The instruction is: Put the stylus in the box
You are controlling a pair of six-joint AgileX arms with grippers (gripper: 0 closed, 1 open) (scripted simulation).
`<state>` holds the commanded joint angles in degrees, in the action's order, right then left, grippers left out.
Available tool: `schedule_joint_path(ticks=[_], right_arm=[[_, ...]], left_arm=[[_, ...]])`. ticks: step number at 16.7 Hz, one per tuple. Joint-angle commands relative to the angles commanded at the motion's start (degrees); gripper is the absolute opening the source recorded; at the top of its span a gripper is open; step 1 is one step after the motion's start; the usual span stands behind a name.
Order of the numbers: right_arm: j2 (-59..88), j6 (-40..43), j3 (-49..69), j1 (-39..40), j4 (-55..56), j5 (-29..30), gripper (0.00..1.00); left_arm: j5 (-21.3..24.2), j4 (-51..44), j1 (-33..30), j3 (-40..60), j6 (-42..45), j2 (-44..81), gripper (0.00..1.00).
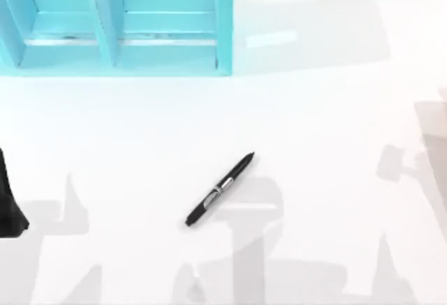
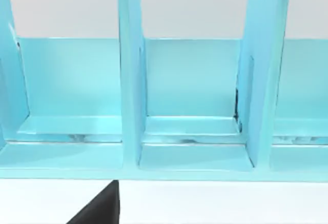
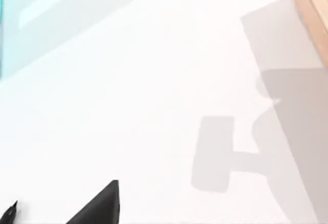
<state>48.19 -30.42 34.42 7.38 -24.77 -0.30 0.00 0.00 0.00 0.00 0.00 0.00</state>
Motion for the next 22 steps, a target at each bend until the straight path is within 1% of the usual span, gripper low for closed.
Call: schedule_joint_path(ticks=[7,12,15,18,22], right_arm=[[42.34,-24.38,28.51,12.13,-26.10,-0.20,1.00],[65.72,-38.37,49.79,22.28,-38.68,-0.19,1.00],[74.74,-44.72,62.20,27.97,-42.04,-0.14,1.00],[80.10,-49.37,72.41,32.52,-42.93,-0.05,1.00],[82.38,-52.42,78.70,35.61,-42.66,0.04,1.00]], left_arm=[[0.00,0.00,0.00,0.00,0.00,0.00,1.00],[0.00,0.00,0.00,0.00,0.00,0.00,1.00],[0.00,0.00,0.00,0.00,0.00,0.00,1.00],[0.00,0.00,0.00,0.00,0.00,0.00,1.00],[0.00,0.00,0.00,0.00,0.00,0.00,1.00]])
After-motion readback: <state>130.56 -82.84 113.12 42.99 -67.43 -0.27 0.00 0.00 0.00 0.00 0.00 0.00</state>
